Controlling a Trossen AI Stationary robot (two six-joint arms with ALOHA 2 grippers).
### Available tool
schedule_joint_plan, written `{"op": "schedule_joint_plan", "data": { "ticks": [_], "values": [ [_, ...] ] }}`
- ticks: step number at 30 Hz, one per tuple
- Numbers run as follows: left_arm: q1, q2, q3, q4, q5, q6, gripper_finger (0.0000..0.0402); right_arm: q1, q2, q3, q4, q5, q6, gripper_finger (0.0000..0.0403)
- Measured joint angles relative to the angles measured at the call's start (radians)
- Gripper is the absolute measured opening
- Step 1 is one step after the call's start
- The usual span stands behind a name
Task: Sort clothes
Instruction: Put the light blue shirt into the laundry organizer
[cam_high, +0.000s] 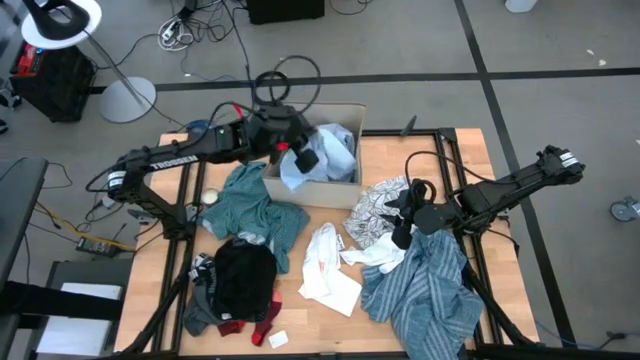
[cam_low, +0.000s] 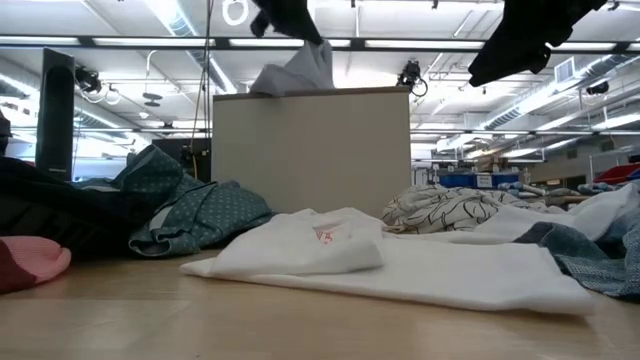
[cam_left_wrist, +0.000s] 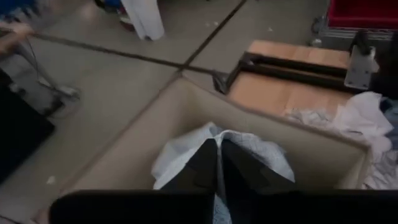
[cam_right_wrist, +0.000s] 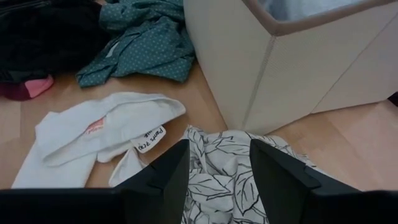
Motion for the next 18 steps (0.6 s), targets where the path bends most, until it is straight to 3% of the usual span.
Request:
{"op": "schedule_joint_plan", "data": {
  "ticks": [7,12,18],
  "values": [
    [0.001,0.0,-0.041,-0.013,0.012,-0.036,0.0102,0.0,0.0,0.0,0.0,0.0,0.001,0.0169],
    [0.001,0.0,-0.041,-0.005,0.08,-0.038,0.0151,0.0,0.0,0.0,0.001,0.0,0.001,0.0169],
    [0.0,0.0,-0.041,-0.021,0.079,-0.027,0.0174,0.0,0.0,0.0,0.0,0.0,0.001,0.0169]
  ]
}}
